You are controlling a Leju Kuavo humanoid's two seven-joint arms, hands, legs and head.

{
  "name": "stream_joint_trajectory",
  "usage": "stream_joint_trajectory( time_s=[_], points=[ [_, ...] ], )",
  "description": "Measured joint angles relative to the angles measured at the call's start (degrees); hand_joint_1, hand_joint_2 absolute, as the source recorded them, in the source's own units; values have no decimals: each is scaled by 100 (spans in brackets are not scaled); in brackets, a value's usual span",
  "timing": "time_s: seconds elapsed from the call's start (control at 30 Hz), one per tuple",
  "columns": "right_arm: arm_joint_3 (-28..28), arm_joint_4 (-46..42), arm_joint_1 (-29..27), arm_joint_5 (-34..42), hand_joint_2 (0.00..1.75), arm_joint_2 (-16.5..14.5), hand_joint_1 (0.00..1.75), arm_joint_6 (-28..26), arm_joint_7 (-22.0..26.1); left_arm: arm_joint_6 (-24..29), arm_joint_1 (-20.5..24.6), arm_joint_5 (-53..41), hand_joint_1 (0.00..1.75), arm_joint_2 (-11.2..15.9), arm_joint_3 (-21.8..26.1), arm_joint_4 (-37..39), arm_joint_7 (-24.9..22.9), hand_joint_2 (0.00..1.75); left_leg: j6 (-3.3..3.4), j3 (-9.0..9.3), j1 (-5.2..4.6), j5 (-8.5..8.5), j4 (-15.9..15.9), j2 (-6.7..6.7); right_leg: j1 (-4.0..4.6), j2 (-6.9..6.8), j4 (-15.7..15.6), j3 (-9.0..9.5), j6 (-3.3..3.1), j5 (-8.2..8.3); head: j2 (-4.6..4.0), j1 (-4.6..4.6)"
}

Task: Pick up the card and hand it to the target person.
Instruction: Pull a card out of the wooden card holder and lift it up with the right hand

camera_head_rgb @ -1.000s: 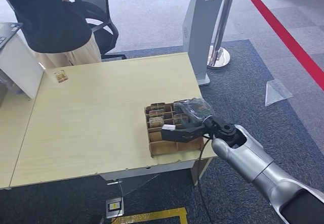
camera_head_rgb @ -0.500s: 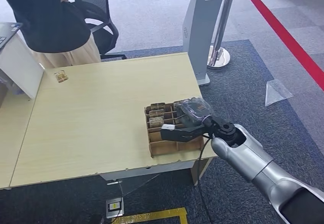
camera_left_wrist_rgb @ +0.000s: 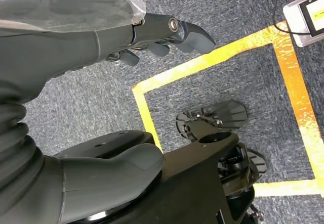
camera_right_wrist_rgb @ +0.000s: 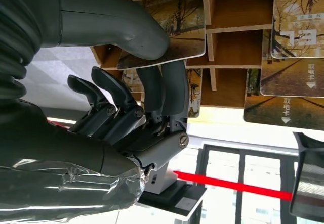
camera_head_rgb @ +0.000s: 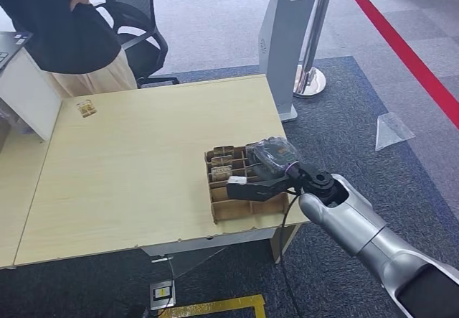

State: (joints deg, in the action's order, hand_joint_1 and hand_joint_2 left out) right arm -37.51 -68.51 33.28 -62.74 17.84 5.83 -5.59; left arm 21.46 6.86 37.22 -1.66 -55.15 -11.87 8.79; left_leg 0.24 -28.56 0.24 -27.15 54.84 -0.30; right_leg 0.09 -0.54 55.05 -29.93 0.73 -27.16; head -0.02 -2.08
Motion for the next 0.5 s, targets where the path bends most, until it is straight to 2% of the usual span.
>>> stream_joint_trajectory(
  time_s=[0.23,0.5],
  points=[
    [-8,44,84,244,175,18,175,146,275,-11,1,-1,0,-2,-15,0,-1,175,0,1,0,0,0,0,0,0,0,0,0,0,0,0],
    [-48,46,226,754,175,197,175,742,794,-69,23,-33,0,0,-86,0,-2,175,0,0,0,0,0,0,0,-1,0,0,0,0,0,1]
  ],
)
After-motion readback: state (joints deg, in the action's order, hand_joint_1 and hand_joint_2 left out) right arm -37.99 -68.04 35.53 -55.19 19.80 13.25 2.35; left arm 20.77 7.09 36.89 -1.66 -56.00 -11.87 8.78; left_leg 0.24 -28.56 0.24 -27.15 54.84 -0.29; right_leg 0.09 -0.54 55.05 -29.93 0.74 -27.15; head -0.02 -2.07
